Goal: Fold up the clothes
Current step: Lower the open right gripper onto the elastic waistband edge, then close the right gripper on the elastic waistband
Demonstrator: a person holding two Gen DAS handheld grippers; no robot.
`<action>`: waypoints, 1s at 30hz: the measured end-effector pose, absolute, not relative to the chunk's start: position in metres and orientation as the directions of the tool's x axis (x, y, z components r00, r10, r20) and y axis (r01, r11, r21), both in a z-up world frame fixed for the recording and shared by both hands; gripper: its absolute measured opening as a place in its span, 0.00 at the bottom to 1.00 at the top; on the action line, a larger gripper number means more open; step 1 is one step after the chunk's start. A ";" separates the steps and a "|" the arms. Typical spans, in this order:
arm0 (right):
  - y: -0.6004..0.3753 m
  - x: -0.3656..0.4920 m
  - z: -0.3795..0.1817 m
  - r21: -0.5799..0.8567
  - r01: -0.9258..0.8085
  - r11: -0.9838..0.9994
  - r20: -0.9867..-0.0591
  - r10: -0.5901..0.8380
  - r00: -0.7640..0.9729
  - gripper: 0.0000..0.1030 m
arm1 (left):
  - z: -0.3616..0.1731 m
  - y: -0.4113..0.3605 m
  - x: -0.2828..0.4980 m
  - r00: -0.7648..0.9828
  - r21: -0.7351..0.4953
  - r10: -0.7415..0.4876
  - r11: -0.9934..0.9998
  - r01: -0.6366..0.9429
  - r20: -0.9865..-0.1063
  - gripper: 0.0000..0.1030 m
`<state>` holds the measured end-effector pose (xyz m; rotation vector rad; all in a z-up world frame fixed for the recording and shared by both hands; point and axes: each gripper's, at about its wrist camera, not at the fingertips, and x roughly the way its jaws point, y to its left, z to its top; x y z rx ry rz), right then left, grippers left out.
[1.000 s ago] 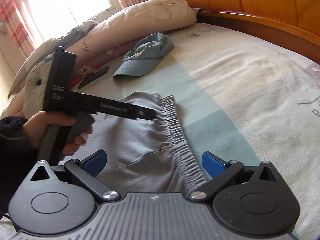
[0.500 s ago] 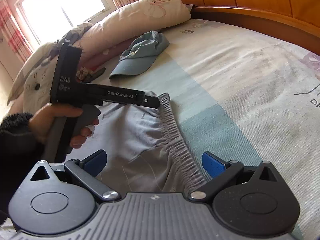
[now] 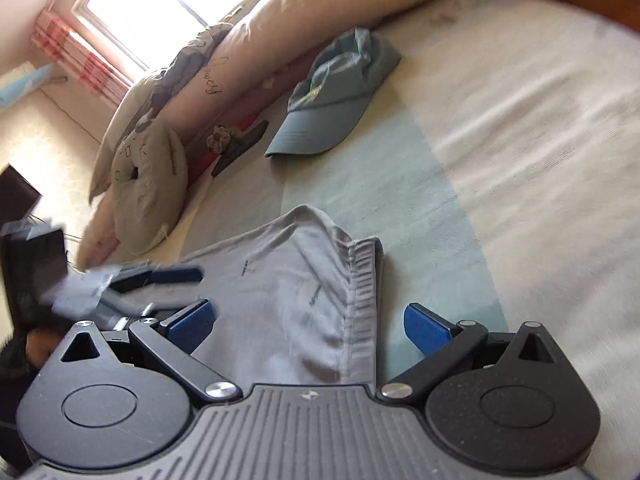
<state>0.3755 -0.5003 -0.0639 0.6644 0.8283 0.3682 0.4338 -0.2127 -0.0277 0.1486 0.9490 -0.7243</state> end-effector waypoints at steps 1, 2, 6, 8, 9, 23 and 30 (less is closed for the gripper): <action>-0.501 0.383 -0.068 0.684 -0.053 0.728 -0.551 0.562 0.616 1.00 | -0.027 -0.208 0.430 0.363 -0.207 -0.509 0.758 0.618 -0.780 0.97; -0.501 0.388 -0.071 0.696 -0.056 0.716 -0.546 0.578 0.607 1.00 | -0.026 -0.204 0.427 0.356 -0.229 -0.521 0.758 0.611 -0.776 0.97; -0.504 0.406 -0.077 0.747 -0.073 0.661 -0.499 0.630 0.596 1.00 | -0.022 -0.193 0.413 0.358 -0.249 -0.542 0.752 0.610 -0.761 0.97; -0.504 0.417 -0.079 0.756 -0.086 0.649 -0.487 0.646 0.587 1.00 | -0.020 -0.190 0.406 0.366 -0.239 -0.540 0.752 0.614 -0.758 0.97; -0.502 0.424 -0.080 0.754 -0.098 0.650 -0.484 0.650 0.585 1.00 | -0.020 -0.189 0.405 0.369 -0.233 -0.535 0.754 0.614 -0.760 0.97; -0.508 0.443 -0.081 0.758 -0.234 0.609 -0.469 0.759 0.452 1.00 | -0.021 -0.166 0.400 0.403 -0.218 -0.506 0.788 0.576 -0.763 0.97; -0.501 0.470 -0.085 0.777 -0.282 0.562 -0.441 0.807 0.393 1.00 | -0.023 -0.164 0.401 0.412 -0.211 -0.492 0.800 0.562 -0.767 0.97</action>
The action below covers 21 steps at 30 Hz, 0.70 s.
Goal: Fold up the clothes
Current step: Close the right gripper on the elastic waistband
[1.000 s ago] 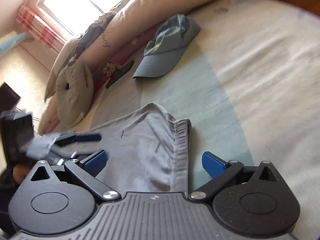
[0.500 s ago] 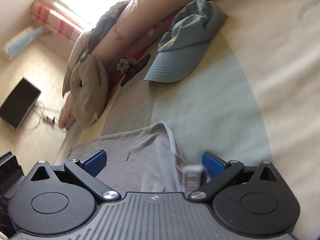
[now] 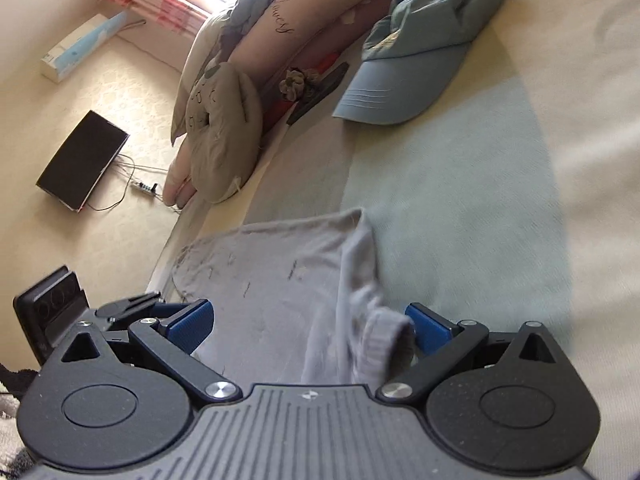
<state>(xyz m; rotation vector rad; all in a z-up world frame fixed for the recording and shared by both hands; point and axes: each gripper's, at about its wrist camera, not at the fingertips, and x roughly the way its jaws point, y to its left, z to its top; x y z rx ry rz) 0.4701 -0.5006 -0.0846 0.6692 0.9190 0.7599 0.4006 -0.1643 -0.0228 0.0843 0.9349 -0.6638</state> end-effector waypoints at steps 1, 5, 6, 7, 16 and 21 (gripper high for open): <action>-0.499 0.475 -0.085 0.781 -0.279 0.558 -0.441 0.811 0.385 1.00 | -0.023 -0.163 0.401 0.413 -0.211 -0.490 0.802 0.559 -0.768 0.97; -0.499 0.481 -0.081 0.777 -0.274 0.566 -0.470 0.813 0.345 1.00 | -0.028 -0.159 0.402 0.414 -0.216 -0.484 0.810 0.546 -0.771 0.97; -0.502 0.477 -0.081 0.773 -0.277 0.571 -0.476 0.810 0.342 1.00 | -0.030 -0.159 0.403 0.410 -0.219 -0.484 0.810 0.544 -0.773 0.97; -0.506 0.472 -0.080 0.771 -0.281 0.572 -0.476 0.810 0.342 1.00 | -0.031 -0.158 0.404 0.407 -0.221 -0.483 0.811 0.542 -0.775 0.97; -0.532 0.442 -0.082 0.836 -0.267 0.480 -0.343 0.836 0.429 1.00 | -0.028 -0.172 0.411 0.400 -0.188 -0.497 0.776 0.602 -0.770 0.97; -0.536 0.437 -0.086 0.861 -0.255 0.440 -0.299 0.843 0.446 1.00 | -0.025 -0.180 0.420 0.402 -0.199 -0.510 0.772 0.603 -0.760 0.97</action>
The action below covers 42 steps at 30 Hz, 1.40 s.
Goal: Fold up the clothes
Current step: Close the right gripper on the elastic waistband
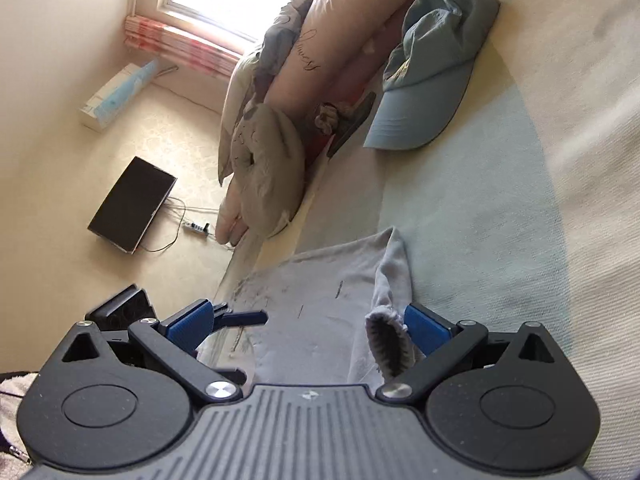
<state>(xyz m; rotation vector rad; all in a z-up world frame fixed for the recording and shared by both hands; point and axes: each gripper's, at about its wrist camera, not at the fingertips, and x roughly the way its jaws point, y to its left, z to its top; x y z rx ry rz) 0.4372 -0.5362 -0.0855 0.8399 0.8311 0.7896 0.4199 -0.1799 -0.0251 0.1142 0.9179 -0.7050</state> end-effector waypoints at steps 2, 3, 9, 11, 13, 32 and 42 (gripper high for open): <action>-0.537 0.436 -0.088 0.857 -0.251 0.449 -0.311 0.841 0.442 1.00 | -0.029 -0.181 0.420 0.393 -0.203 -0.511 0.769 0.606 -0.764 0.97; -0.538 0.435 -0.088 0.861 -0.252 0.443 -0.305 0.844 0.442 1.00 | -0.031 -0.181 0.420 0.389 -0.203 -0.509 0.769 0.606 -0.768 0.97; -0.539 0.428 -0.090 0.871 -0.246 0.426 -0.292 0.850 0.438 1.00 | -0.041 -0.178 0.423 0.373 -0.219 -0.502 0.778 0.589 -0.780 0.97; -0.542 0.427 -0.093 0.877 -0.250 0.409 -0.268 0.851 0.451 1.00 | -0.040 -0.177 0.424 0.372 -0.222 -0.506 0.776 0.590 -0.778 0.97; -0.546 0.425 -0.097 0.891 -0.256 0.375 -0.226 0.856 0.465 1.00 | -0.040 -0.177 0.424 0.374 -0.222 -0.508 0.775 0.592 -0.776 0.97; -0.529 0.441 -0.092 0.801 -0.314 0.510 -0.377 0.837 0.396 0.71 | -0.043 -0.178 0.419 0.369 -0.219 -0.499 0.779 0.587 -0.784 0.97; -0.518 0.465 -0.099 0.798 -0.256 0.545 -0.430 0.813 0.392 0.45 | -0.048 -0.181 0.417 0.353 -0.220 -0.493 0.777 0.590 -0.796 0.97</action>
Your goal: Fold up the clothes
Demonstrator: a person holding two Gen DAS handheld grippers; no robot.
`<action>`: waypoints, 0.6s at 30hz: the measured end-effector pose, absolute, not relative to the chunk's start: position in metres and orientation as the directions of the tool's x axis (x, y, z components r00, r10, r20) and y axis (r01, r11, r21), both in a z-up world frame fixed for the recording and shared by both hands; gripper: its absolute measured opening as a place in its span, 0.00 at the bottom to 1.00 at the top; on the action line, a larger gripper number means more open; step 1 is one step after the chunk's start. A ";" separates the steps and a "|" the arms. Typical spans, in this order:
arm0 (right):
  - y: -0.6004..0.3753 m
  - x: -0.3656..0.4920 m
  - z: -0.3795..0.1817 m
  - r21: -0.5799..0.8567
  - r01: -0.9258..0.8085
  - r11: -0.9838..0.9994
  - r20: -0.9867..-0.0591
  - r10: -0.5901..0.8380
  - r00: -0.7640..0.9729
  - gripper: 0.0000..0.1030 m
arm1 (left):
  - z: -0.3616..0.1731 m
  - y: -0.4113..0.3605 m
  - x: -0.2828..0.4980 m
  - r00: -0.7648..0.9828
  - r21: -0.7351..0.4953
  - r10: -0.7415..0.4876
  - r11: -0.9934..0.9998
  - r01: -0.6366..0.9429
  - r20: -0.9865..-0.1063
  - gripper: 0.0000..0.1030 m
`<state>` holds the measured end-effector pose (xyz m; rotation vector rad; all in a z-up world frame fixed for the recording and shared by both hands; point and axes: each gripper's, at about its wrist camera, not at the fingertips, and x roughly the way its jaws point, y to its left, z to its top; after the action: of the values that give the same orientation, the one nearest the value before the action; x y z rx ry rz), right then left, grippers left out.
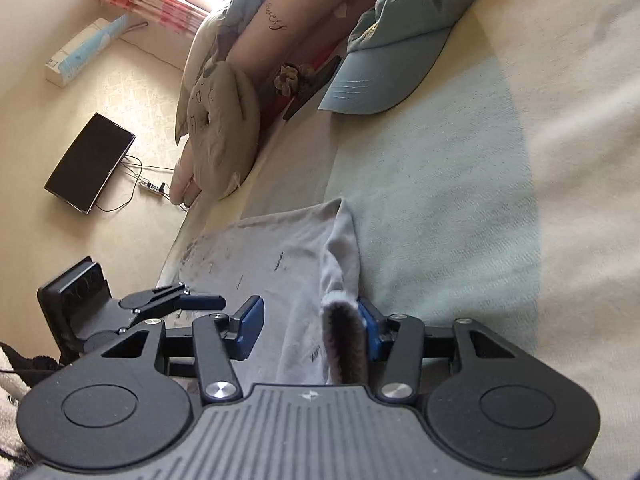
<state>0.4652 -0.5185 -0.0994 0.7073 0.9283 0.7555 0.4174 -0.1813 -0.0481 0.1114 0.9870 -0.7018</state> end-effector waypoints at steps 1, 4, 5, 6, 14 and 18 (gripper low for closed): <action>-0.520 0.467 -0.102 0.796 -0.247 0.552 -0.437 0.808 0.395 0.32 | -0.048 -0.181 0.417 0.353 -0.220 -0.494 0.776 0.592 -0.795 0.97; -0.524 0.469 -0.109 0.796 -0.209 0.568 -0.455 0.789 0.412 0.08 | -0.047 -0.180 0.417 0.354 -0.218 -0.496 0.773 0.596 -0.793 0.97; -0.524 0.468 -0.110 0.798 -0.202 0.568 -0.455 0.787 0.417 0.09 | -0.048 -0.180 0.417 0.354 -0.218 -0.494 0.776 0.592 -0.794 0.97; -0.522 0.468 -0.109 0.787 -0.208 0.581 -0.463 0.779 0.422 0.09 | -0.048 -0.179 0.418 0.353 -0.219 -0.491 0.778 0.589 -0.796 0.97; -0.505 0.465 -0.102 0.730 -0.268 0.629 -0.480 0.750 0.455 0.25 | -0.051 -0.179 0.420 0.348 -0.210 -0.478 0.782 0.587 -0.807 0.97; -0.496 0.460 -0.091 0.660 -0.288 0.694 -0.534 0.703 0.470 0.20 | -0.051 -0.178 0.420 0.349 -0.205 -0.472 0.785 0.585 -0.810 0.97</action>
<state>0.4601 -0.4957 -0.0914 0.5294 0.8880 0.6432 0.4204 -0.1780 -0.0513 0.1281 1.0026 -0.6869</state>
